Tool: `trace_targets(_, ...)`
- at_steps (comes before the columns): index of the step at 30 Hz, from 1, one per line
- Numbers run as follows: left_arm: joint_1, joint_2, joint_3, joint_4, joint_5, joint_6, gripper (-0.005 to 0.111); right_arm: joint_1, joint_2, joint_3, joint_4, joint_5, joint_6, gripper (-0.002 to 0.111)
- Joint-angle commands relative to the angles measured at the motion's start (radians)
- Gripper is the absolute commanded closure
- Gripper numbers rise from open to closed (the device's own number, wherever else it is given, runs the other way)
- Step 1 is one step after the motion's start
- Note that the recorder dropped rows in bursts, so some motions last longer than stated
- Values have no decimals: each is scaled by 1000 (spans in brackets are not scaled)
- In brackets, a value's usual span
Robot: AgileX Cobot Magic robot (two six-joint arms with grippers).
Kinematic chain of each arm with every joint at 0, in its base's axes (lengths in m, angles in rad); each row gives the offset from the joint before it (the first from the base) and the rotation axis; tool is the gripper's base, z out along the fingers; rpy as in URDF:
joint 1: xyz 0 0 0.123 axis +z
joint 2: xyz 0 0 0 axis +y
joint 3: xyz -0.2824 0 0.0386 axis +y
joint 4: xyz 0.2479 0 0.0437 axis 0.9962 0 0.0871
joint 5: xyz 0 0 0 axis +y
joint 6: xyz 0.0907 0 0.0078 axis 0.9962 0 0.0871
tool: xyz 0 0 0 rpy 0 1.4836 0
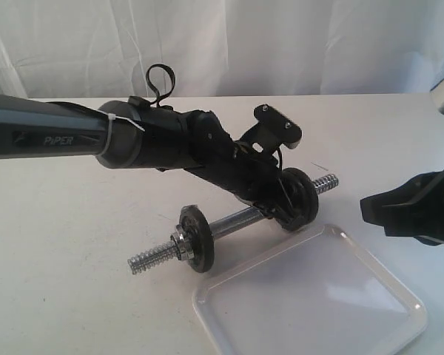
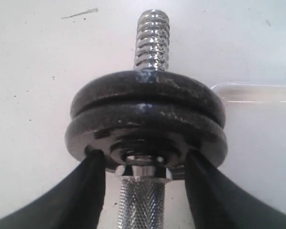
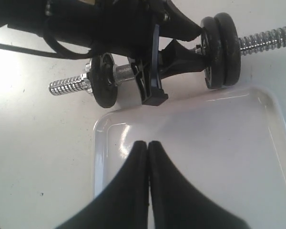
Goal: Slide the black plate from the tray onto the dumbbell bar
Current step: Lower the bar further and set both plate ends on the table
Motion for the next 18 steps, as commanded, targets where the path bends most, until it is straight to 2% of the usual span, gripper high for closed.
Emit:
trace_targets(1,-8,-10,-2,-17,16,-13,51,-9,-5,4,1,3,1,108)
trace_targets(9,-3,-10,-2,-12,2,-7,54,-9,-5,4,1,8,1,108)
trace_targets(18,-3,-41,-2,-5,49,-4,54,-9,-5,4,1,8,1,108)
